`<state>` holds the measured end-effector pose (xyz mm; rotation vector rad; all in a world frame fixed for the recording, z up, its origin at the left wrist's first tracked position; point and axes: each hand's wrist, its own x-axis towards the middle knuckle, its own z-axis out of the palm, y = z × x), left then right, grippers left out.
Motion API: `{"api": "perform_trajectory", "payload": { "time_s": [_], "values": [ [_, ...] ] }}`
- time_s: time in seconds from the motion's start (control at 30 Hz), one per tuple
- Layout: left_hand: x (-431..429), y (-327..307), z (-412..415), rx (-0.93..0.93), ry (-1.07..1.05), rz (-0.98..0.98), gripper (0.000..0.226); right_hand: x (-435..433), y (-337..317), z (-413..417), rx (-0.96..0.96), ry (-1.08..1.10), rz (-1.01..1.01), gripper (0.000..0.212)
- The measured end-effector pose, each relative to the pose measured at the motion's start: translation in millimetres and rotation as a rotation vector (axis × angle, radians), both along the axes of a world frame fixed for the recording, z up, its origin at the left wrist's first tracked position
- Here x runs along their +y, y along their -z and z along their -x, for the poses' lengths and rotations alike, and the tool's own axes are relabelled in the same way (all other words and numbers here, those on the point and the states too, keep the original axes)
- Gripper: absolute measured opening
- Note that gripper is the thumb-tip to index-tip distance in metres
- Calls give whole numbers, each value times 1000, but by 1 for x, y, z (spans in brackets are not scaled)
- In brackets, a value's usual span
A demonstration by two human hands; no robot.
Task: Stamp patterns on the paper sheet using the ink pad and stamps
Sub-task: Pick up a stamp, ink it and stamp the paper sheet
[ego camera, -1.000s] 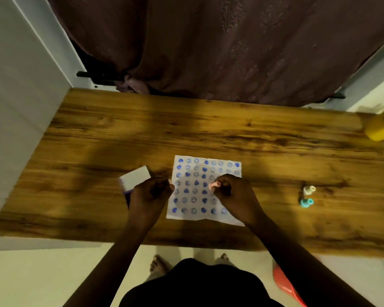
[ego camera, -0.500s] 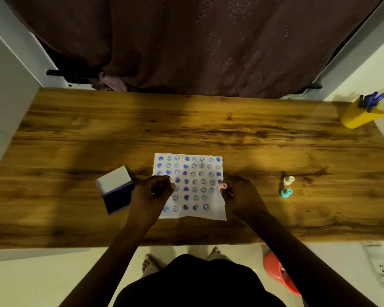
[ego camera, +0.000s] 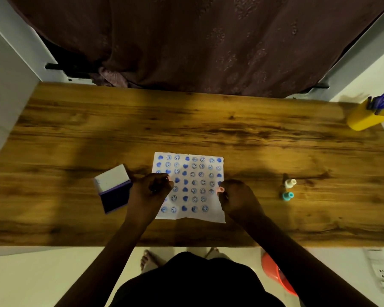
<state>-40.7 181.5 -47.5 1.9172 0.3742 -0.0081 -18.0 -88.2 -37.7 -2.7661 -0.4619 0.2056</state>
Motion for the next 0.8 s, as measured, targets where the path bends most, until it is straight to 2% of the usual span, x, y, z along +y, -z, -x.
{"api": "perform_trajectory", "payload": {
  "time_s": [0.5, 0.67, 0.73, 0.8],
  "values": [
    [-16, -9, -7, -24, -13, 36, 28, 13, -3, -15, 89, 124, 86, 25],
    [-18, -22, -2, -44, 16, 20, 28, 5, -16, -21, 186, 122, -83, 23],
    [-19, -28, 2, -48, 42, 20, 28, -2, -29, -20, 178, 189, -145, 16],
    [-22, -31, 7, -34, 63, 54, 29, -12, -40, -18, 137, 323, -273, 18]
  ]
}}
